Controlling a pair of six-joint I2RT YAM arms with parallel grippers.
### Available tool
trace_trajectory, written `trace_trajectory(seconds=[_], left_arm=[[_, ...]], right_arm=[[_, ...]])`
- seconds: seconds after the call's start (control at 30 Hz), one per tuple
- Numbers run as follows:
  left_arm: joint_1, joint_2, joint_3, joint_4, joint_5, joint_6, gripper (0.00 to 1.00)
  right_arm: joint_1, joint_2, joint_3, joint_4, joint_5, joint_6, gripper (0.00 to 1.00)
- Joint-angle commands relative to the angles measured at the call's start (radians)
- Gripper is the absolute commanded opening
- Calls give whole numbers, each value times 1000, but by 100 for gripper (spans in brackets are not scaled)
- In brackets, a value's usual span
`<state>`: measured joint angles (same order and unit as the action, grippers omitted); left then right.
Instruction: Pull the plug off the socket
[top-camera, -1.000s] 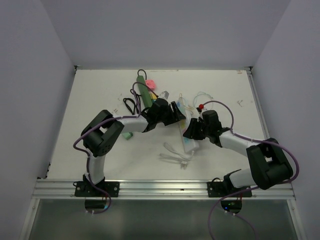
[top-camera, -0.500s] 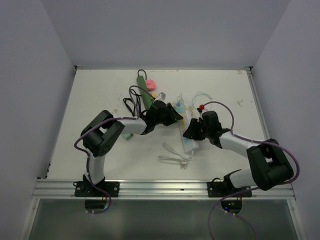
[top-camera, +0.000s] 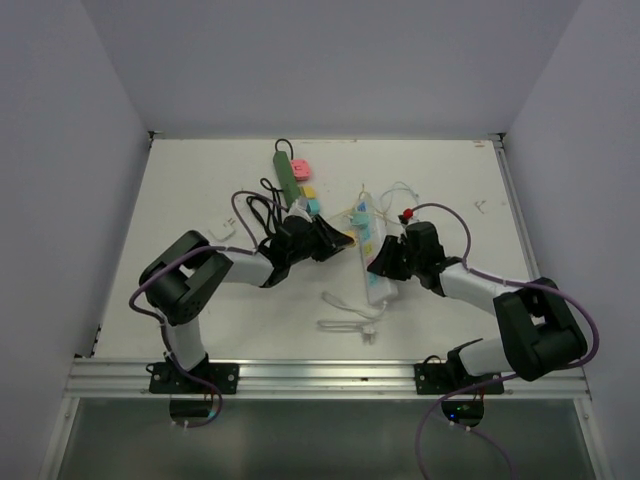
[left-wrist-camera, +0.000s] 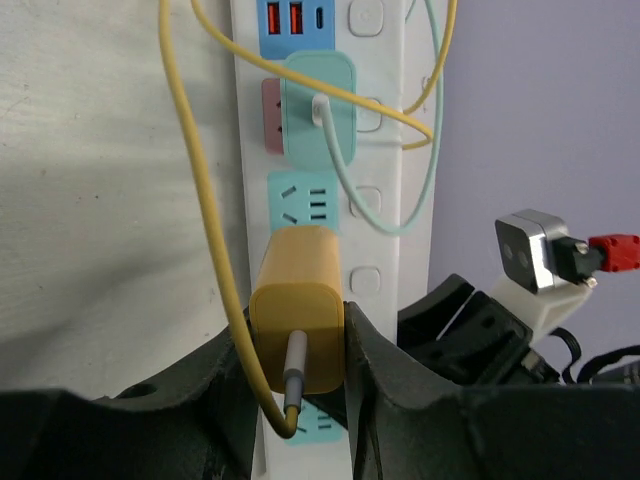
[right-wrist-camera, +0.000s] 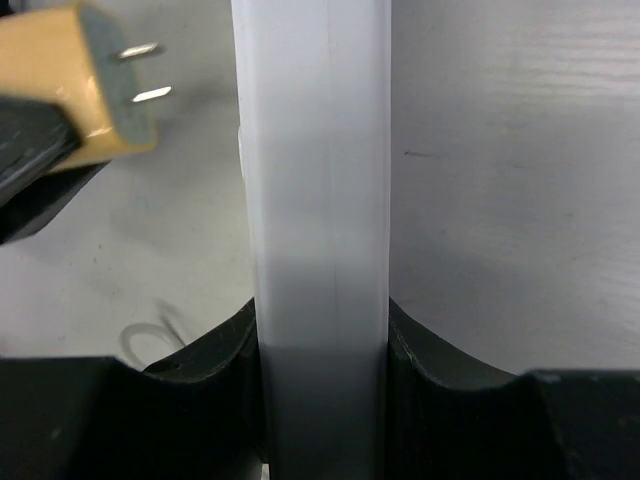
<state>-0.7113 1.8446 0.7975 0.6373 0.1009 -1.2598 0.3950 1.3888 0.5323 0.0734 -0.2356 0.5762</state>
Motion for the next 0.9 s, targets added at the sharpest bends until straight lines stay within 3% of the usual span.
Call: trace_trajectory(seconds=[0.0, 0.17, 0.5, 0.6, 0.73, 0.87], left_arm=[[6, -74, -30, 124, 7, -20, 0], [6, -148, -99, 118, 29, -15, 0], [119, -642, -355, -390, -185, 178, 0], [234, -799, -435, -480, -176, 195, 0], [402, -896, -468, -583, -187, 263, 0], [561, -888, -457, -623, -138, 336, 0]], right_arm=[[-35, 39, -25, -101, 167, 56, 0], [-36, 33, -23, -95, 154, 50, 0], [-36, 62, -6, -41, 76, 10, 0], [-36, 78, -6, -27, 61, 7, 0], [-36, 75, -8, -29, 58, 1, 0], [-35, 70, -5, -35, 62, -4, 0]])
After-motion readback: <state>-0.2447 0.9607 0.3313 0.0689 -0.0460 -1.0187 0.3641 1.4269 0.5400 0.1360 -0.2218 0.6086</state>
